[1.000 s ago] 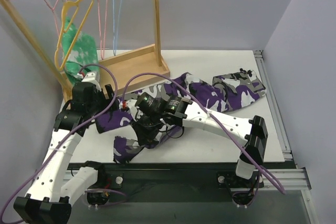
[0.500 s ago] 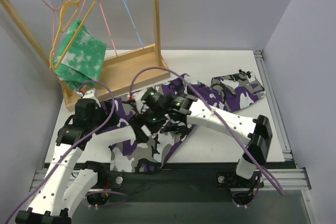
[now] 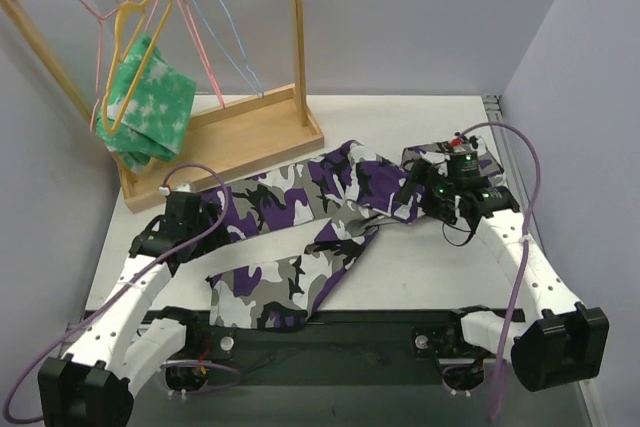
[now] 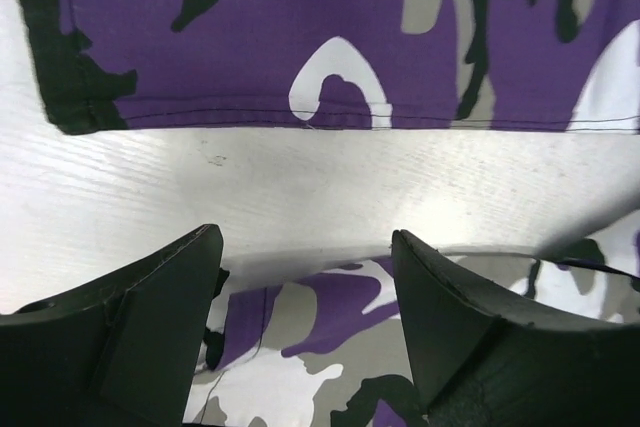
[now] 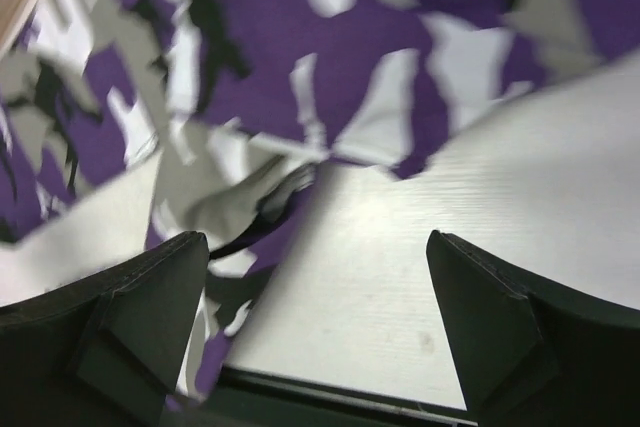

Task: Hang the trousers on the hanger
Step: Flatten out the trousers at the center of the board.

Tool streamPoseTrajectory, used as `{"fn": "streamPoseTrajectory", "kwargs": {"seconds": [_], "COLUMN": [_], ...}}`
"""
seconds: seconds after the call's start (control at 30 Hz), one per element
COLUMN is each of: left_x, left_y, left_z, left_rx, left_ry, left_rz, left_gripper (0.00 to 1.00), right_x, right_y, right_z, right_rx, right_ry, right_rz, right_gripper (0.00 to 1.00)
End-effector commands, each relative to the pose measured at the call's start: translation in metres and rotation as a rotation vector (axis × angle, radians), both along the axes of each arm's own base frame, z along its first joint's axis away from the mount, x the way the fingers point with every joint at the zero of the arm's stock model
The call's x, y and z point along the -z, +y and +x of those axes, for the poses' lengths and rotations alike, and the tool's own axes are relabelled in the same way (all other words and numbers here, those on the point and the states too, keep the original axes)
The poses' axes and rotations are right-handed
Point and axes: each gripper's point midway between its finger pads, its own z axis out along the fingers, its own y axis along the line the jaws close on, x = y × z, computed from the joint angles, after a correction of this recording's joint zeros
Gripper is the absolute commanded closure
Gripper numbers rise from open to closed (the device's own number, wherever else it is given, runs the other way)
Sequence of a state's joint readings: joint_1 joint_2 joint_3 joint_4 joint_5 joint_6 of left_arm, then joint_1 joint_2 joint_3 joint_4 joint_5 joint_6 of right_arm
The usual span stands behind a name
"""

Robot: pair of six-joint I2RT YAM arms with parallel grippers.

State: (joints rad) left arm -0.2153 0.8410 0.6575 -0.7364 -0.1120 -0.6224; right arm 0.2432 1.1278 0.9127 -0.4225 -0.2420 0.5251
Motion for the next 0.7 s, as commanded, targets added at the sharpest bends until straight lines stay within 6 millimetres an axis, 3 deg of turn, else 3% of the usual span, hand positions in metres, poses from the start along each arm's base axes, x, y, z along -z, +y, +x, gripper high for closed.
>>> {"fn": "streamPoseTrajectory", "kwargs": {"seconds": [0.0,0.07,0.43,0.67], "left_x": [0.016,0.019,0.055,0.062], "left_y": [-0.012,-0.014,-0.014,-0.013], "left_z": [0.025,0.035,0.045,0.052], "left_rx": [-0.012,-0.013,-0.013,-0.003], "left_ry": [-0.02,-0.021,0.033,0.01], "left_rz": [-0.036,-0.037,-0.026,-0.033], "left_gripper": [0.21,0.21,0.13,0.12], "right_x": [0.015,0.029,0.077,0.082], "right_y": [-0.041,-0.059,-0.084,-0.097], "right_z": [0.006,0.004,0.003,0.02], "right_rx": [0.194,0.256,0.396,0.447], "right_ry": [0.039,0.076,0.178,0.204], "right_rz": [0.029,0.035,0.024,0.069], "right_gripper": [0.04,0.04,0.06,0.07]}}
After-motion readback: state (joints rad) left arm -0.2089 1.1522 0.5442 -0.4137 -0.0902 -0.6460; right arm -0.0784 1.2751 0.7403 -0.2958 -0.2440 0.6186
